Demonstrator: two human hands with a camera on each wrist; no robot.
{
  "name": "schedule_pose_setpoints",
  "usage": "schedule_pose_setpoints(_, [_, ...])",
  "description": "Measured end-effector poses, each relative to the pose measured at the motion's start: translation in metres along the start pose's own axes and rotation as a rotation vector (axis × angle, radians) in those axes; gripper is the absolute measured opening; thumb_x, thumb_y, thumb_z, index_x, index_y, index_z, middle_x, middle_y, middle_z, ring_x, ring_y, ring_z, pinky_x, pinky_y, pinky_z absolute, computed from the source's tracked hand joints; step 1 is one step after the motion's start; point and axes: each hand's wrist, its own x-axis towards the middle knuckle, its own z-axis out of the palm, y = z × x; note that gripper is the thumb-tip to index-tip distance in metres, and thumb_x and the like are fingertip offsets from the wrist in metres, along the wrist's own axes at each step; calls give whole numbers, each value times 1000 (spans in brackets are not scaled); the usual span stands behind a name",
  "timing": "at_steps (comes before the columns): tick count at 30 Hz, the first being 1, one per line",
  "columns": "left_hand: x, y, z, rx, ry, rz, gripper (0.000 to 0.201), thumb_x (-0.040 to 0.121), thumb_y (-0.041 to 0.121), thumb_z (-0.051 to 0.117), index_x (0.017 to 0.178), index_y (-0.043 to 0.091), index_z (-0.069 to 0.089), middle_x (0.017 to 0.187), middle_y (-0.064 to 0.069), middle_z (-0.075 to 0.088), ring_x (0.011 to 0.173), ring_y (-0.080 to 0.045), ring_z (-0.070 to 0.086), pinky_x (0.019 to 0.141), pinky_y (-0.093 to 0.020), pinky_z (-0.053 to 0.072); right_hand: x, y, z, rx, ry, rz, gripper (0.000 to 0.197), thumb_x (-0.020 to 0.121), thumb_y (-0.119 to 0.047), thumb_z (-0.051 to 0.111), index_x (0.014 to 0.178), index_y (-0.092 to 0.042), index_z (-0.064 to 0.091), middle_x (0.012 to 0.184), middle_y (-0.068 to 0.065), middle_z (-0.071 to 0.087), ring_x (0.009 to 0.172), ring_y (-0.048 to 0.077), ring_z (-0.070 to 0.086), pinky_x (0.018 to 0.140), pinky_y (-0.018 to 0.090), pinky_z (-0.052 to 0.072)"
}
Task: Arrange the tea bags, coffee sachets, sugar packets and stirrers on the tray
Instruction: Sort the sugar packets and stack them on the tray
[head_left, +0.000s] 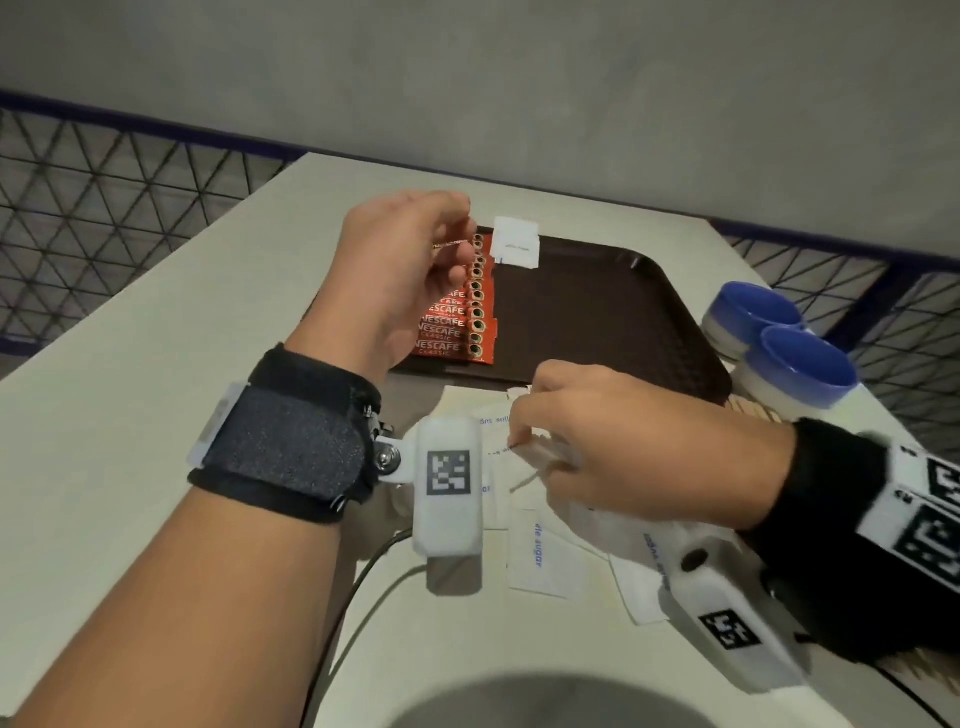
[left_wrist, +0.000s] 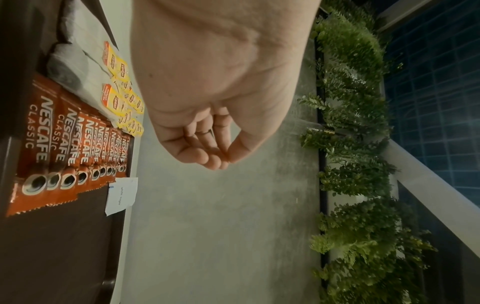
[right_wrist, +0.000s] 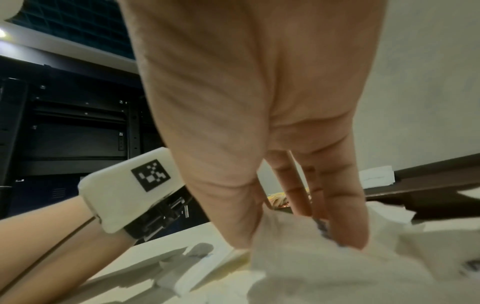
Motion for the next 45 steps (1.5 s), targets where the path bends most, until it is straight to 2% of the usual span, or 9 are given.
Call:
schedule_pose_setpoints(4, [-2,-1,0,21,-36,-12,12,96,14,68,105,6,69,76,-1,70,69,-12,62,62,-25,52,-14,7,-13,140,135,69,18,91,-21,64,100,-35,71,95,-17,63,88,2,60,79,27,56])
schedule_pose_setpoints(8, [-7,0,3,57,-111,-28,17,97,17,67,111,7,67,82,-2,71,71,-15,63,64,-26,52,-19,18,-30,791,312,132,40,85,4,71,104,-30,73,97,-3,76,84,17,73,76,34,63])
schedule_pose_setpoints(14, [-16,-5,11,103,-459,-153,39,96,39,68,121,9,68,104,-10,75,94,-27,67,85,-38,59,11,19,-27,1537,821,84,48,84,18,65,119,-15,65,105,10,70,84,17,72,64,24,57])
schedule_pose_setpoints(18, [-19,-17,20,111,-499,-110,34,88,-6,69,119,8,69,108,-9,78,96,-24,74,80,-33,62,21,18,-15,1504,990,146,37,87,14,65,112,-14,65,101,7,72,85,15,75,70,32,63])
schedule_pose_setpoints(20, [-18,-22,23,151,-457,-81,40,86,-17,62,116,8,72,105,-10,79,93,-21,75,79,-33,61,20,19,-10,1422,1006,166,34,89,10,65,108,-17,65,101,3,74,88,15,76,72,37,64])
schedule_pose_setpoints(29, [-19,-24,25,137,-379,-30,33,84,-5,76,115,8,74,100,-14,78,75,-17,69,65,-26,54,12,25,-3,1455,865,234,13,94,-14,69,104,-20,72,97,-1,79,89,26,74,75,41,61])
schedule_pose_setpoints(35, [-16,-22,24,77,-290,-36,30,84,-3,75,113,5,75,104,-11,80,86,-21,78,66,-24,59,8,47,-6,1781,971,321,11,93,-10,68,97,-19,74,89,-2,79,76,10,73,75,35,58])
schedule_pose_setpoints(39, [-17,-23,26,70,-227,-24,27,85,-3,76,111,4,75,104,-10,80,91,-25,79,70,-26,61,5,45,-9,1917,747,150,26,92,-7,63,77,-21,79,100,7,79,90,23,71,74,35,48])
schedule_pose_setpoints(45, [-21,-22,29,71,-252,-52,16,91,5,71,106,5,77,105,-8,80,92,-22,78,69,-26,61,16,37,1,1561,793,148,23,93,-5,66,111,-17,71,101,0,79,97,32,72,71,35,55])
